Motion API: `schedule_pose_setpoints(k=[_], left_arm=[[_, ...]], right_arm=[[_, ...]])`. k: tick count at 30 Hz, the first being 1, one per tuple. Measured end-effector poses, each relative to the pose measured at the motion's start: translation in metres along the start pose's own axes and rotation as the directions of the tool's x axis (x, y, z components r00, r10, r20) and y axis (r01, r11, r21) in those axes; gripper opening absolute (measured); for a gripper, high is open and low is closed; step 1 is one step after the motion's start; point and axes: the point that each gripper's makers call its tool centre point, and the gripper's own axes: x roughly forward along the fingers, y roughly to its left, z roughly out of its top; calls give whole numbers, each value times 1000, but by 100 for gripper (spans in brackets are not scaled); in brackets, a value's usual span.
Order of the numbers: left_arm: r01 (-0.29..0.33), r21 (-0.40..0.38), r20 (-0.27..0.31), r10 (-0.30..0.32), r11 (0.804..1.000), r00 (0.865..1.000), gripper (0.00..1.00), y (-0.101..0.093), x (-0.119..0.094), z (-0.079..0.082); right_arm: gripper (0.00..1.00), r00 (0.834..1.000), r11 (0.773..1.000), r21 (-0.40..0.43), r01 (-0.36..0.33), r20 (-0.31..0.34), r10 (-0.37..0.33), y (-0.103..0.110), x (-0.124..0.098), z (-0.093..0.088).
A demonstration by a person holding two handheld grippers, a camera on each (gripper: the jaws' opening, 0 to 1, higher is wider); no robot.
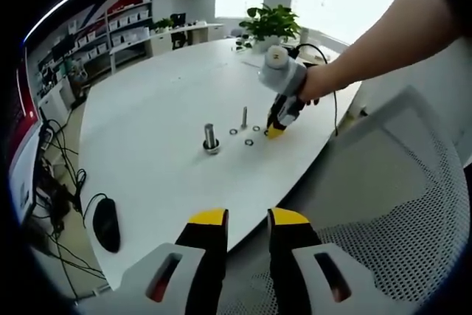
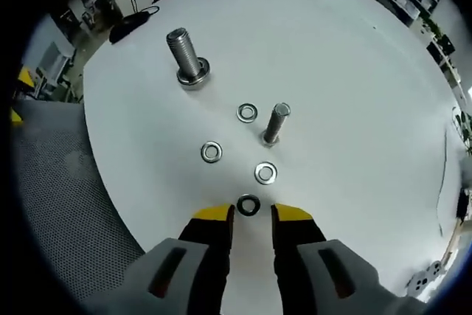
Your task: Place the washer onto the threaded stud by aligning its center hole with the stud, sliding it down to the base, and recovering from edge contact or off-axis alignment until the washer reaches the visible bottom stop.
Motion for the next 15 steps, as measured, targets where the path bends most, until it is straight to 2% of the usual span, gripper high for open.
schedule_pose_setpoints(k=[3,6,10,13,15], left_arm=[[3,0,1,-3,1000,1000,19,-1,0,0],[7,1,-2,-7,1000,1000,19,-1,0,0],[9,-1,-1,-9,1000,1000,19,-1,0,-1],[11,-7,0,-11,1000,1000,19,-1,0,-1],[11,-9,2,-11,1000,1000,18,-1,0,-1]], right_arm=[[23,999,1000,5,-1,-41,2,0,0,1],[22,996,999,-39,-6,-86,3,2,1,2],[20,994,999,-49,-7,-111,1,2,2,2],[16,992,996,-89,1,-129,-13,4,2,2],[16,990,997,-79,5,-140,-16,3,1,2]])
